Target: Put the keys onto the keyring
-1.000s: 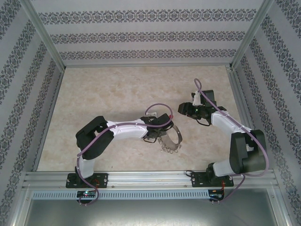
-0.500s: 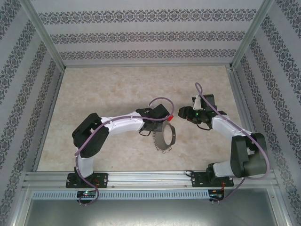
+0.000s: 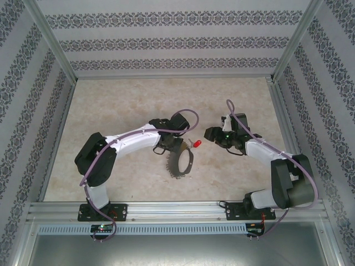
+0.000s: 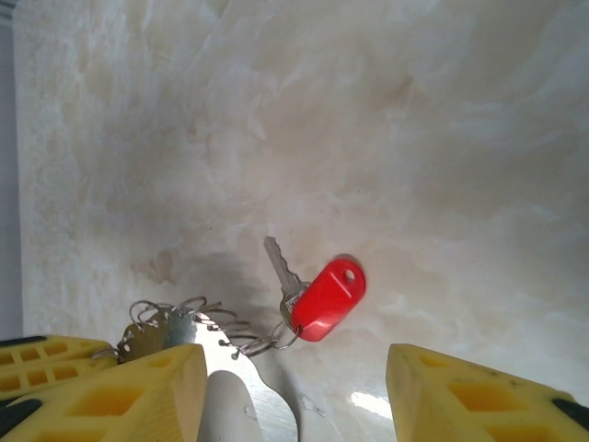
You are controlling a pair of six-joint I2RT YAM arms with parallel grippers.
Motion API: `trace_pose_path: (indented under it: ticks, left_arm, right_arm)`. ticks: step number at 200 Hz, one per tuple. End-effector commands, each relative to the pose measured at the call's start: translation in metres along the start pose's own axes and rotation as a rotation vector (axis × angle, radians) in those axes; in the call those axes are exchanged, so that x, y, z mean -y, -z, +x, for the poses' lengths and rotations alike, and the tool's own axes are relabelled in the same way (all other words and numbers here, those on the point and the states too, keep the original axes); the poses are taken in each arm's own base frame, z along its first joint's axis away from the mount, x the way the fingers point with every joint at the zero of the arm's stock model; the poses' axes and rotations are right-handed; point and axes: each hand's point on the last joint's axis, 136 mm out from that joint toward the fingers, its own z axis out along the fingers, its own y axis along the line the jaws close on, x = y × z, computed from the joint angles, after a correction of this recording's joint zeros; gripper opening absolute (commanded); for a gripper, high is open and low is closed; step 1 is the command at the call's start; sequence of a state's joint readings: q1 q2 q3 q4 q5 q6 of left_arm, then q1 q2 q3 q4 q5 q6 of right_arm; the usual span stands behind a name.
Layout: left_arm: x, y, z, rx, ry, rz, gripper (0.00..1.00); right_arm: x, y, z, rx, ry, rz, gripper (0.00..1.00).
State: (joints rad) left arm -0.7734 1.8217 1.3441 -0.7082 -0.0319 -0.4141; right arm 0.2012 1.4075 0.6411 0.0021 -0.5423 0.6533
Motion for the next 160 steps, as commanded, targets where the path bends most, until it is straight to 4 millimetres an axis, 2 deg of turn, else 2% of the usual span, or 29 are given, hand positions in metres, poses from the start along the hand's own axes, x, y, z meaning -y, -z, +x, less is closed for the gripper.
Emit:
trace_pose_path:
  ticks: [1,33,79,160]
  left_arm:
    - [-0.014,0.011,0.006,-0.069,-0.127,-0.051,0.00]
    - [-0.029,0.013,0.001,-0.109,-0.208,-0.136,0.00]
    - [-0.035,-0.002,0.002,-0.168,-0.234,-0.138,0.00]
    - [-0.062,-0.016,0.000,-0.197,-0.213,-0.152,0.00]
  right_arm:
    - [-0.011,-0.008,0.005,-0.003,-0.089,-0.069,0.58]
    - [-0.018,-0.014,0.011,0.010,-0.186,-0.108,0.61]
    - [-0.032,-0.024,0.021,0.007,-0.249,-0.130,0.62]
    - [-0.028,-0.048,0.040,-0.009,-0.339,-0.100,0.59]
